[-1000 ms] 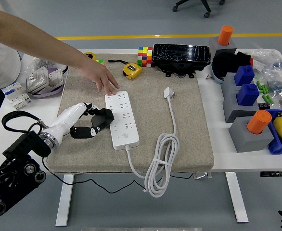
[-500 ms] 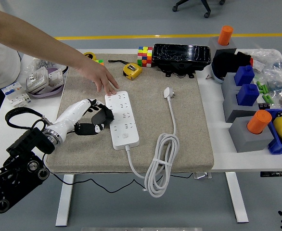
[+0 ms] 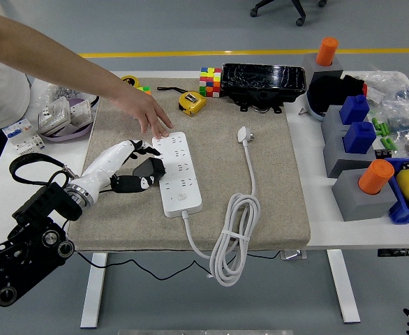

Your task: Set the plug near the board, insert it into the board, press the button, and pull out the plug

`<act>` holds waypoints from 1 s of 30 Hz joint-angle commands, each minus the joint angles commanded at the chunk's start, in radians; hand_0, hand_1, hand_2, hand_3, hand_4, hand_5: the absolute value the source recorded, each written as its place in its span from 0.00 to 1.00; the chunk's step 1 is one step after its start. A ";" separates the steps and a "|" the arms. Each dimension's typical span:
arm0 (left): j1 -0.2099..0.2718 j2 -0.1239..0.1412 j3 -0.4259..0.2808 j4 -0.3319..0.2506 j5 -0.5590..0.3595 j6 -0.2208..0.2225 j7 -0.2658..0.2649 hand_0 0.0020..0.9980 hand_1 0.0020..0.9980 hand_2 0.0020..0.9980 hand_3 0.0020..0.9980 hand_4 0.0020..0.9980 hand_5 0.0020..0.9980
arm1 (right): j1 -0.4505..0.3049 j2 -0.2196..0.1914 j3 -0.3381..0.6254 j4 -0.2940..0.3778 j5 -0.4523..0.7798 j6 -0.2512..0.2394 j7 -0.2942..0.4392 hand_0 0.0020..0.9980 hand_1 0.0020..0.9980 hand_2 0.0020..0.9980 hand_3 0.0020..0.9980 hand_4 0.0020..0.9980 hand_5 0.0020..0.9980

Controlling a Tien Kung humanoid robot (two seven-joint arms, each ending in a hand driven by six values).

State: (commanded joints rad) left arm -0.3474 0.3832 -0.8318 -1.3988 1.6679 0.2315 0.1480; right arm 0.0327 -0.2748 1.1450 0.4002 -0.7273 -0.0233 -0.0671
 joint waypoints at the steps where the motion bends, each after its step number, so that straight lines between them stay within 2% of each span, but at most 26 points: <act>1: 0.003 0.001 -0.004 -0.003 0.003 0.000 0.002 0.69 0.75 0.75 0.67 0.72 0.15 | 0.000 0.000 0.001 0.000 0.000 0.000 0.000 0.66 0.67 0.66 0.55 0.91 0.50; 9: 0.034 0.034 -0.006 -0.005 0.016 -0.015 0.022 0.69 0.74 0.71 0.65 0.72 0.16 | 0.000 -0.001 0.004 0.003 0.000 0.000 0.000 0.66 0.67 0.66 0.55 0.91 0.50; 12: 0.037 0.038 -0.003 -0.004 0.017 -0.020 0.026 0.69 0.74 0.71 0.65 0.72 0.16 | 0.000 -0.002 0.004 0.004 0.000 0.000 0.000 0.66 0.67 0.66 0.55 0.91 0.50; 19: 0.033 0.032 0.006 0.006 0.014 -0.035 0.044 0.69 0.74 0.72 0.65 0.72 0.16 | 0.001 -0.003 0.003 0.005 0.001 0.000 0.000 0.66 0.66 0.66 0.55 0.91 0.50; 30: -0.014 0.013 0.046 0.017 0.009 -0.049 0.054 0.69 0.74 0.71 0.65 0.73 0.16 | 0.002 -0.005 0.003 0.005 0.002 0.000 0.000 0.66 0.66 0.66 0.55 0.91 0.50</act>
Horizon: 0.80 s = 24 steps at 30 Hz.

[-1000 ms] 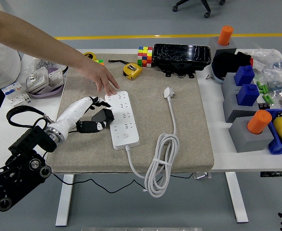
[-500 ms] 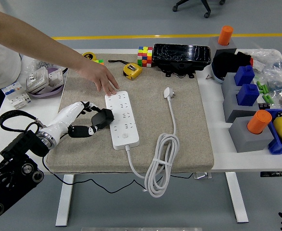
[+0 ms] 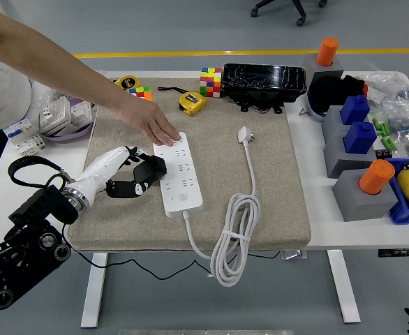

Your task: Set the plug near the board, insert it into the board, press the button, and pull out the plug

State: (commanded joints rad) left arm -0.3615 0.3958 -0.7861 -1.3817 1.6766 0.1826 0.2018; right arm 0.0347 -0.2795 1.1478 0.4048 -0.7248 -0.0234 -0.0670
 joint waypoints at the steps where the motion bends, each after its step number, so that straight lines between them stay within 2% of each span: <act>1: -0.003 0.000 0.002 0.001 0.001 -0.002 0.002 0.69 0.74 0.71 0.65 0.73 0.16 | 0.000 0.000 0.000 0.000 0.000 0.000 0.000 0.66 0.66 0.66 0.55 0.91 0.50; 16: -0.057 -0.018 0.036 0.003 -0.003 -0.020 0.015 0.69 0.74 0.71 0.64 0.72 0.16 | -0.001 0.000 0.001 0.000 0.000 0.000 0.000 0.66 0.66 0.66 0.55 0.91 0.51; 24: -0.096 -0.028 0.075 0.025 -0.011 -0.026 0.021 0.69 0.74 0.71 0.64 0.72 0.16 | -0.003 -0.001 -0.002 -0.001 0.002 0.000 -0.001 0.66 0.66 0.66 0.55 0.91 0.51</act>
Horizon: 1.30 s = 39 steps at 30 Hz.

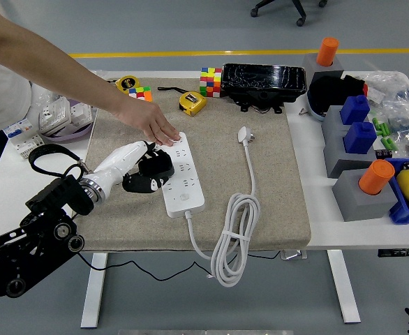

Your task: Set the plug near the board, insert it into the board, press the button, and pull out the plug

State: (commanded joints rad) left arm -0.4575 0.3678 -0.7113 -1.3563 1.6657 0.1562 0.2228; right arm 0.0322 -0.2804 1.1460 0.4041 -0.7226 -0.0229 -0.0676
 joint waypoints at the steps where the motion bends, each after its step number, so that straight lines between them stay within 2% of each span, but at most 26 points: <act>1: -0.005 -0.002 0.005 0.005 -0.002 0.000 0.000 0.69 0.74 0.71 0.64 0.72 0.16 | 0.000 0.000 0.000 0.000 0.000 0.000 0.000 0.66 0.66 0.66 0.55 0.91 0.51; 7: -0.018 -0.014 0.010 0.035 -0.006 -0.001 0.003 0.69 0.74 0.71 0.64 0.72 0.16 | 0.000 0.000 -0.001 0.002 0.000 0.000 0.000 0.66 0.66 0.66 0.55 0.91 0.50; 15: -0.012 -0.009 -0.009 0.041 -0.008 0.017 -0.007 0.68 0.73 0.71 0.64 0.72 0.17 | -0.003 0.000 0.001 -0.001 -0.001 0.000 0.000 0.66 0.66 0.66 0.55 0.91 0.50; 19: -0.003 -0.008 -0.025 0.033 -0.002 0.019 -0.007 0.68 0.73 0.70 0.63 0.72 0.17 | -0.003 0.000 0.003 0.002 -0.002 0.000 0.000 0.66 0.66 0.66 0.55 0.91 0.50; 23: 0.016 0.002 -0.046 -0.009 -0.002 0.021 -0.013 0.67 0.72 0.70 0.62 0.72 0.17 | -0.003 -0.002 0.002 0.003 -0.002 0.000 0.000 0.66 0.66 0.66 0.55 0.91 0.50; 27: 0.045 0.022 -0.080 -0.067 0.003 0.023 -0.014 0.67 0.72 0.70 0.62 0.72 0.17 | -0.005 -0.003 0.002 0.003 -0.003 0.001 0.000 0.66 0.66 0.66 0.55 0.91 0.50; 28: 0.056 0.031 -0.091 -0.089 0.003 0.023 -0.014 0.54 0.64 0.64 0.61 0.72 0.17 | -0.006 -0.003 0.002 0.003 -0.003 0.001 0.000 0.66 0.66 0.66 0.55 0.91 0.50; 33: 0.093 0.074 -0.116 -0.161 -0.005 -0.002 -0.006 0.54 0.64 0.64 0.61 0.72 0.17 | -0.008 -0.005 0.006 0.003 -0.006 0.001 -0.001 0.66 0.66 0.66 0.55 0.91 0.50; 34: 0.097 0.080 -0.117 -0.167 -0.005 -0.008 -0.006 0.31 0.41 0.52 0.61 0.72 0.17 | -0.008 -0.005 0.006 0.003 -0.006 0.001 -0.001 0.66 0.66 0.66 0.55 0.91 0.51; 39: 0.105 0.127 -0.095 -0.182 -0.027 -0.048 -0.042 0.31 0.41 0.52 0.61 0.72 0.17 | -0.007 -0.008 0.011 0.003 -0.007 0.001 -0.001 0.66 0.66 0.66 0.55 0.91 0.51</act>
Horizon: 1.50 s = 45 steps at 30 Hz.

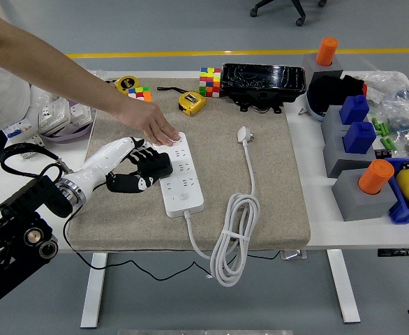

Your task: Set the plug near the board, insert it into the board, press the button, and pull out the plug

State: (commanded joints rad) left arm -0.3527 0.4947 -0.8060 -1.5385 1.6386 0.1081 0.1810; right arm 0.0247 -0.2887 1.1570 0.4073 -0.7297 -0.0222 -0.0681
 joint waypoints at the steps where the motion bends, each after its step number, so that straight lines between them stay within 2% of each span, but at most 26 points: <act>1: 0.001 0.006 0.003 0.003 -0.001 -0.012 0.000 0.18 0.15 0.27 0.75 0.78 0.12 | 0.001 -0.001 0.000 0.000 0.000 0.000 0.000 0.66 0.66 0.66 0.55 0.91 0.50; 6: -0.004 0.015 0.018 0.020 0.007 -0.070 0.012 0.18 0.15 0.27 0.75 0.78 0.12 | 0.004 -0.005 -0.004 0.002 0.000 0.000 0.000 0.66 0.66 0.66 0.55 0.91 0.50; 7: -0.010 0.014 0.026 0.023 0.004 -0.085 0.019 0.12 0.06 0.16 0.90 0.81 0.00 | 0.005 -0.007 -0.004 0.002 0.000 0.000 0.000 0.66 0.66 0.66 0.55 0.91 0.50; 12: -0.032 0.000 0.050 0.036 0.006 -0.124 0.030 0.12 0.06 0.16 0.90 0.81 0.00 | 0.009 -0.013 -0.011 0.007 0.000 0.000 0.000 0.66 0.66 0.66 0.55 0.91 0.50; 13: -0.036 -0.003 0.054 0.039 0.005 -0.129 0.032 0.11 0.07 0.16 0.91 0.69 0.00 | 0.009 -0.014 -0.013 0.008 0.000 0.000 0.000 0.66 0.66 0.66 0.55 0.91 0.50; 16: -0.051 -0.009 0.075 0.051 0.019 -0.152 0.025 0.11 0.07 0.16 0.91 0.69 0.00 | 0.011 -0.018 -0.015 0.014 -0.001 -0.001 0.000 0.66 0.66 0.66 0.55 0.91 0.50; 24: -0.077 0.006 0.123 0.048 0.039 -0.161 -0.036 0.11 0.07 0.16 0.91 0.66 0.00 | 0.005 -0.030 -0.005 0.022 -0.009 -0.001 -0.001 0.66 0.66 0.66 0.55 0.91 0.50; 30: -0.099 0.016 0.167 0.050 0.021 -0.157 -0.040 0.12 0.06 0.15 0.89 0.68 0.00 | -0.005 -0.036 0.001 0.021 -0.012 -0.001 -0.001 0.66 0.66 0.66 0.55 0.91 0.50; 34: -0.122 0.005 0.200 0.073 0.015 -0.143 -0.039 0.13 0.06 0.15 0.89 0.70 0.00 | -0.008 -0.038 0.004 0.022 -0.013 0.000 -0.002 0.66 0.66 0.66 0.55 0.91 0.50; 42: -0.153 -0.011 0.244 0.123 -0.001 -0.155 -0.036 0.13 0.06 0.15 0.88 0.68 0.00 | -0.008 -0.042 0.009 0.033 -0.017 -0.001 -0.002 0.66 0.66 0.66 0.55 0.91 0.50; 43: -0.156 -0.012 0.248 0.128 -0.004 -0.155 -0.037 0.14 0.06 0.15 0.85 0.68 0.00 | -0.008 -0.042 0.009 0.033 -0.017 -0.001 -0.002 0.66 0.66 0.66 0.55 0.91 0.50; 45: -0.157 -0.013 0.254 0.138 -0.010 -0.157 -0.037 0.14 0.06 0.15 0.85 0.68 0.00 | -0.007 -0.043 0.011 0.033 -0.017 -0.001 -0.002 0.66 0.66 0.66 0.55 0.91 0.50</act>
State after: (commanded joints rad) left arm -0.5094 0.4821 -0.5525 -1.4005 1.6290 -0.0487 0.1440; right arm 0.0173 -0.3313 1.1676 0.4406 -0.7464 -0.0230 -0.0698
